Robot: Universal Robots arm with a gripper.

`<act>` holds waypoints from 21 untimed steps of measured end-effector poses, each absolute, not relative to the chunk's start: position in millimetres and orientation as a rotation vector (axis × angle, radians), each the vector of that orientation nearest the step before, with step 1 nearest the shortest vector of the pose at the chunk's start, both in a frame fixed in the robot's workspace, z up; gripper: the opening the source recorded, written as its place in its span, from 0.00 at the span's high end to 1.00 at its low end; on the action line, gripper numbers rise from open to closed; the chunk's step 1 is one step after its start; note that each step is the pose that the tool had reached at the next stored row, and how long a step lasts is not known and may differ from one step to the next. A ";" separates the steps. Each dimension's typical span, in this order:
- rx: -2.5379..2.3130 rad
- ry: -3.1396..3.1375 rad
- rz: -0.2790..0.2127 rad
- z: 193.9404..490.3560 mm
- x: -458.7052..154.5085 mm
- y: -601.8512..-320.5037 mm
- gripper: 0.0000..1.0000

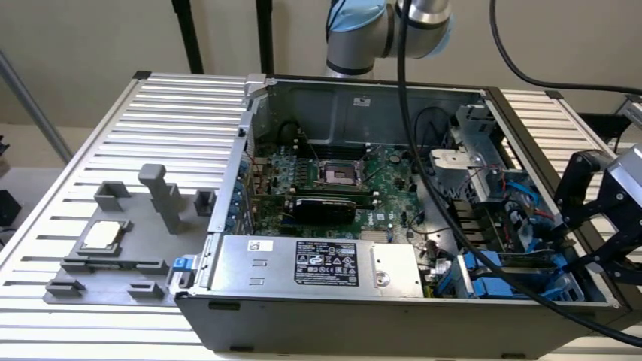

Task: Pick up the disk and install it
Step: 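Insert the disk into the insertion slot, then insert the first disk wire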

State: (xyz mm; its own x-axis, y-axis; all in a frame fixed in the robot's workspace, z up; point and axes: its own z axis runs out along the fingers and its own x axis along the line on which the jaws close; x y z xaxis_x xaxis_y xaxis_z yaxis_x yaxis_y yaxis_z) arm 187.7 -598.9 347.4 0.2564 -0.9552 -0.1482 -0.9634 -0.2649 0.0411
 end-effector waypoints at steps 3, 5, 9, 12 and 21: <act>-2.459 1.849 0.222 347.3 188.1 -597.4 0.61; -2.469 1.837 0.222 347.3 188.3 -596.6 0.69; -2.490 1.812 0.223 347.3 188.4 -595.1 0.78; -2.504 1.793 0.224 347.2 188.5 -594.6 0.82; -2.534 1.753 0.227 347.3 180.4 -594.1 0.82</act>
